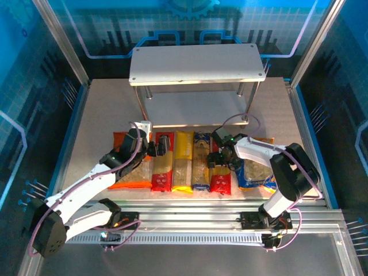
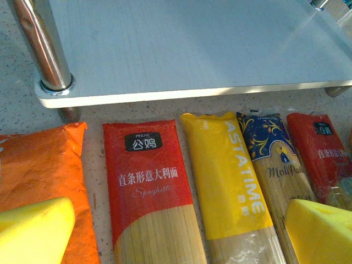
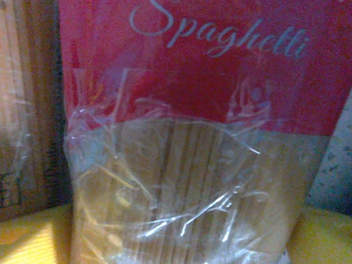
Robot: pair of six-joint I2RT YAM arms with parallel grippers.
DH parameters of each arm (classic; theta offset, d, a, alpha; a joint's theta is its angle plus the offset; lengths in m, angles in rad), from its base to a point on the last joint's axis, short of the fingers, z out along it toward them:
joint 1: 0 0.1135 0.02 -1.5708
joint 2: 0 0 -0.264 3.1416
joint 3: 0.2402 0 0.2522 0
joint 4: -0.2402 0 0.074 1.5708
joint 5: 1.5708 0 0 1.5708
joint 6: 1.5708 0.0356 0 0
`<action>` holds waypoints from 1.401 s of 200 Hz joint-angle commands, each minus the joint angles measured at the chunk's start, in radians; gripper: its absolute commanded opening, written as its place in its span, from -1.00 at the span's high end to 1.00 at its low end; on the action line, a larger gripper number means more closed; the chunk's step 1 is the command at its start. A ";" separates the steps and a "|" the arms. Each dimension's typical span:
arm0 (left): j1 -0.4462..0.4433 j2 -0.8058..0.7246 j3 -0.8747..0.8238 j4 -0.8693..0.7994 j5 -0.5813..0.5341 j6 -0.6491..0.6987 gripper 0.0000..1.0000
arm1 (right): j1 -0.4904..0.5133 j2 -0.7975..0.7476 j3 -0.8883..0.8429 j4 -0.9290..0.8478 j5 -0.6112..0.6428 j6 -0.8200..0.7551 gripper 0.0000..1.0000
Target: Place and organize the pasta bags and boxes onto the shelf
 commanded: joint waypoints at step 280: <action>-0.006 -0.024 0.062 -0.034 -0.013 -0.006 -0.93 | -0.108 0.075 0.554 -0.040 0.228 -0.318 0.49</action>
